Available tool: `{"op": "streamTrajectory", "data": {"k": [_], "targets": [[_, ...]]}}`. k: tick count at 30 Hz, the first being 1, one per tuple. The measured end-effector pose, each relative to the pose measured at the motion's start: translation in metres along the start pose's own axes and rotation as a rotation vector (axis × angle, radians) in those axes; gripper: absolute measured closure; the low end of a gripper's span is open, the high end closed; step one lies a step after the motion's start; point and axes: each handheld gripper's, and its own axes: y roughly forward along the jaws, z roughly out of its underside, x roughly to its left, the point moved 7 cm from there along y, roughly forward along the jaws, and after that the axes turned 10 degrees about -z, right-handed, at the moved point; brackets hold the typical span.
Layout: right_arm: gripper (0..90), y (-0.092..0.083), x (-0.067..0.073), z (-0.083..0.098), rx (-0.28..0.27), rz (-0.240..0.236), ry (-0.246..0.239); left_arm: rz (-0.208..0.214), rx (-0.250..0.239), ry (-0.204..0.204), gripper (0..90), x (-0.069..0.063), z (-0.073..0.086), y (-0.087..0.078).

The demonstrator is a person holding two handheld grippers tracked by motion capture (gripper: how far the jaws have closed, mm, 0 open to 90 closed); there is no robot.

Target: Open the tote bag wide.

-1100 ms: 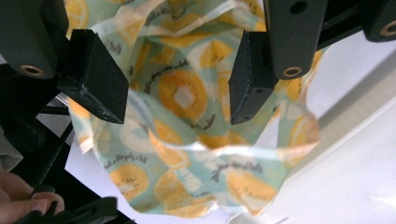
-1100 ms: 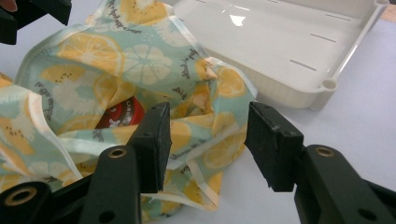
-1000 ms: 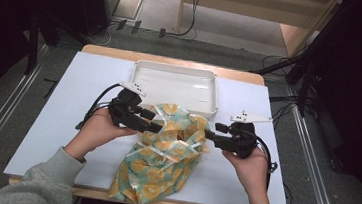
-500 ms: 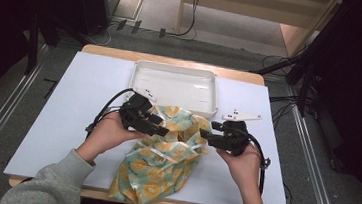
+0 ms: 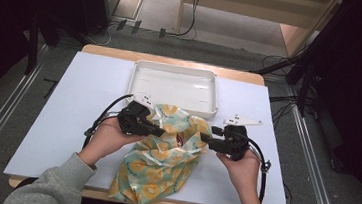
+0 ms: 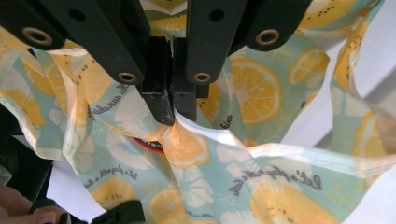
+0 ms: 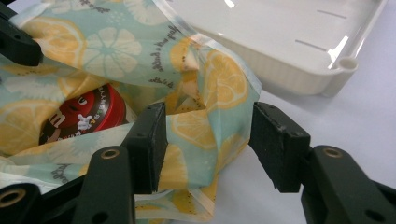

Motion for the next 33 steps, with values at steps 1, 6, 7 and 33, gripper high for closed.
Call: {"op": "streamTrajectory", "data": {"k": [1, 6, 7, 33], "targets": [[49.7, 0.001, 0.000, 0.002, 0.002, -0.005, 0.007, 0.003, -0.006, -0.004, 90.0, 0.000, 0.000, -0.001], [69.5, 0.009, 0.005, 0.009, 0.037, -0.056, 0.022, -0.011, -0.019, -0.013, 90.0, 0.004, 0.003, -0.007], [76.0, 0.009, 0.005, 0.010, 0.044, -0.057, 0.012, -0.014, -0.026, -0.016, 90.0, 0.006, 0.003, -0.009], [77.0, -0.012, 0.002, 0.002, 0.007, -0.019, -0.015, -0.049, -0.027, -0.044, 90.0, 0.021, 0.015, -0.027]]}}
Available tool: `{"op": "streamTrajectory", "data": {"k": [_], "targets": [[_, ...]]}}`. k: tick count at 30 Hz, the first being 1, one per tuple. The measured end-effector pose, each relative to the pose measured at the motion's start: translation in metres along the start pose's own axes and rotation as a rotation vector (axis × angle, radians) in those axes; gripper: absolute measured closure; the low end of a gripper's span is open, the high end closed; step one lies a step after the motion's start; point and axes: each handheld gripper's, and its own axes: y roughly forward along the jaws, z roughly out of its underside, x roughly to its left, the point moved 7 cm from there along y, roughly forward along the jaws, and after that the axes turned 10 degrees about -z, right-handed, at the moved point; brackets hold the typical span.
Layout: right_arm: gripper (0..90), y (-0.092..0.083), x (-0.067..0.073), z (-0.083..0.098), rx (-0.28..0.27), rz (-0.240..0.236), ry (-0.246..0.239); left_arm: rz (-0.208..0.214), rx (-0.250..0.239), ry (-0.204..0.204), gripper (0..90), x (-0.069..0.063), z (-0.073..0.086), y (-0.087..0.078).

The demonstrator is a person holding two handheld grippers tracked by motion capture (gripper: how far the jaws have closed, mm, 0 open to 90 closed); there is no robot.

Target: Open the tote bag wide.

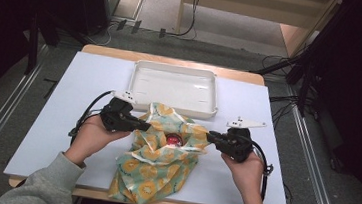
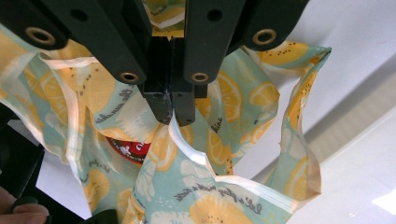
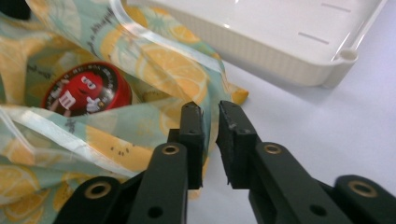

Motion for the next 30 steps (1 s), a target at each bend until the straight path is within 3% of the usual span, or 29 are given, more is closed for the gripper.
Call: {"op": "streamTrajectory", "data": {"k": [5, 9, 14, 17, 24, 30], "targets": [[71.1, -0.009, 0.010, -0.010, -0.050, -0.013, -0.009, 0.005, 0.007, 0.009, 90.0, -0.006, 0.000, 0.003], [77.9, -0.012, 0.021, -0.015, -0.056, -0.042, -0.007, 0.006, 0.004, 0.010, 90.0, -0.008, -0.001, 0.004], [87.9, 0.006, 0.039, -0.014, -0.029, -0.098, -0.052, 0.002, 0.002, 0.006, 90.0, -0.008, -0.002, 0.006], [90.0, 0.016, 0.043, -0.013, -0.012, -0.107, -0.069, -0.012, 0.001, 0.007, 90.0, -0.007, -0.001, 0.005], [90.0, 0.031, 0.048, 0.000, 0.028, -0.139, -0.051, -0.035, 0.002, -0.013, 90.0, 0.003, 0.002, 0.006], [90.0, 0.036, 0.048, 0.020, 0.092, -0.123, -0.059, -0.066, 0.002, -0.030, 90.0, 0.015, 0.005, 0.000]]}}
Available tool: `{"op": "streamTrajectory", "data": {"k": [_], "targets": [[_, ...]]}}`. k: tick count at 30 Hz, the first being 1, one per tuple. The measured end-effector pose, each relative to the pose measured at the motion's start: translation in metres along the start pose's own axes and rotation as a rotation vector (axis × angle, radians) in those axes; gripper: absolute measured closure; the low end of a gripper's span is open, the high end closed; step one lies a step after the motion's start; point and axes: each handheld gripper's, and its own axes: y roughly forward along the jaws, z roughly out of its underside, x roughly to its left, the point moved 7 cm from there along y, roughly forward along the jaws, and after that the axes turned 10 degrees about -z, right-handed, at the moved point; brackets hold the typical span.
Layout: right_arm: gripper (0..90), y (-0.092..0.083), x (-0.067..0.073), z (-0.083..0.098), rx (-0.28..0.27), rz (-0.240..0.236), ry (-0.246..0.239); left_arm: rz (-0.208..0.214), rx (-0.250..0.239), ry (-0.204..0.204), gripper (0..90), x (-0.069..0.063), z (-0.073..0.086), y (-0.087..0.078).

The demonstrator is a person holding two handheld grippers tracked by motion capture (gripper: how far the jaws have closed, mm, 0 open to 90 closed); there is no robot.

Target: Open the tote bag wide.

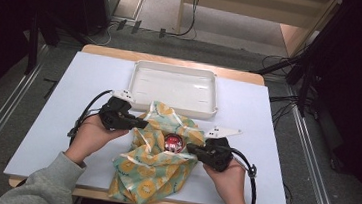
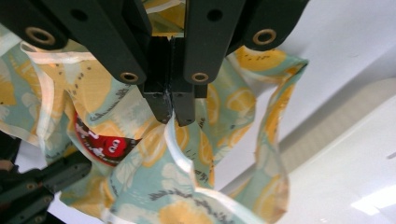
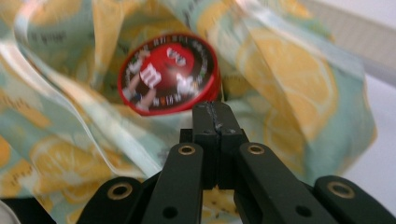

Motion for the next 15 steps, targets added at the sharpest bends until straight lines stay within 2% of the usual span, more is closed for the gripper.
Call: {"op": "streamTrajectory", "data": {"k": [7, 9, 15], "targets": [[90.0, 0.002, -0.006, 0.010, 0.025, 0.016, 0.010, -0.061, -0.005, -0.007, 90.0, 0.017, 0.002, 0.001], [90.0, 0.003, -0.009, 0.010, 0.030, 0.018, 0.023, -0.070, -0.017, -0.011, 90.0, 0.022, 0.002, 0.004], [90.0, 0.005, -0.021, 0.014, 0.055, 0.053, 0.030, -0.100, 0.000, -0.032, 90.0, 0.040, 0.005, 0.020]]}}
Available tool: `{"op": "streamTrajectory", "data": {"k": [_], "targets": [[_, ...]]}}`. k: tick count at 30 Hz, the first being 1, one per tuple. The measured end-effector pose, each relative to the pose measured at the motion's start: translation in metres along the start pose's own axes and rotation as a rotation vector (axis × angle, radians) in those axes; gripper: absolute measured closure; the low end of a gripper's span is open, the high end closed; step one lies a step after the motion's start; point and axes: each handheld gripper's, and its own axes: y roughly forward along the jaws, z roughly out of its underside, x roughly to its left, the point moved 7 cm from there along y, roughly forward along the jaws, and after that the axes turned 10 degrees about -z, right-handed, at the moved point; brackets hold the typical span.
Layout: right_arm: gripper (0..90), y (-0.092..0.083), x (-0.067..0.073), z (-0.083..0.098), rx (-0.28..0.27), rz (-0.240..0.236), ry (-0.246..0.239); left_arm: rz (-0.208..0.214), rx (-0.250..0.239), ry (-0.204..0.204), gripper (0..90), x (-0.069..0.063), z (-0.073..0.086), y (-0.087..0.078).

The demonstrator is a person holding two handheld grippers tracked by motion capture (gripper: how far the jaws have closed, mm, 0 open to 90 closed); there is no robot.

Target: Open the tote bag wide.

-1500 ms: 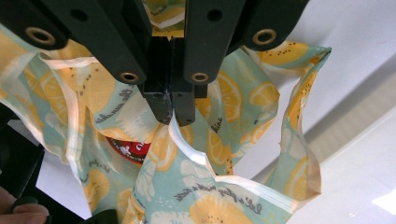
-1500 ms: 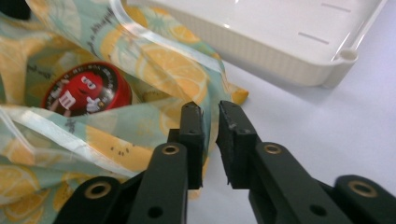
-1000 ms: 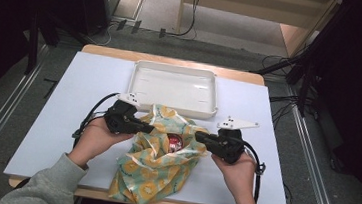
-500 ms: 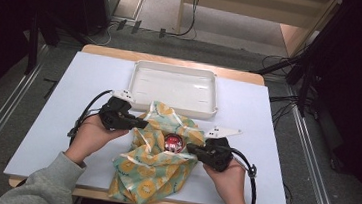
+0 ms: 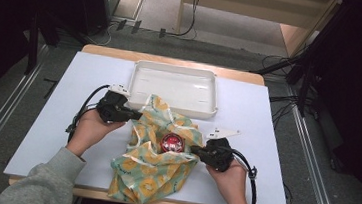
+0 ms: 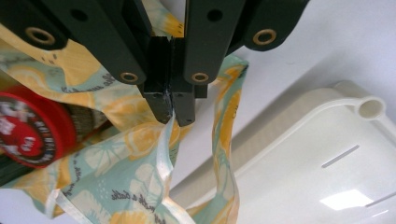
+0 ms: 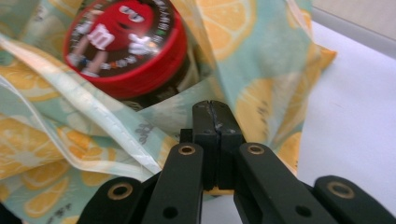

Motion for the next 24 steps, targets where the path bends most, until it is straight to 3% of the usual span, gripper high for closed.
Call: {"op": "streamTrajectory", "data": {"k": [3, 7, 13, 17, 24], "targets": [[90.0, -0.001, -0.006, 0.001, 0.002, 0.012, 0.008, -0.007, 0.005, -0.018, 90.0, 0.007, 0.001, 0.008], [90.0, -0.003, -0.014, 0.001, -0.001, 0.027, 0.022, 0.053, 0.010, -0.054, 88.8, 0.008, 0.003, 0.010], [89.5, -0.015, -0.008, -0.003, -0.041, 0.009, 0.013, 0.103, -0.024, -0.078, 76.3, 0.002, 0.000, -0.007], [85.8, -0.025, -0.004, -0.007, -0.070, 0.000, 0.009, 0.113, -0.037, -0.076, 63.1, -0.003, -0.001, -0.020], [80.4, -0.046, 0.010, -0.017, -0.117, -0.001, -0.022, 0.113, -0.046, -0.051, 49.5, -0.021, 0.000, -0.043]]}}
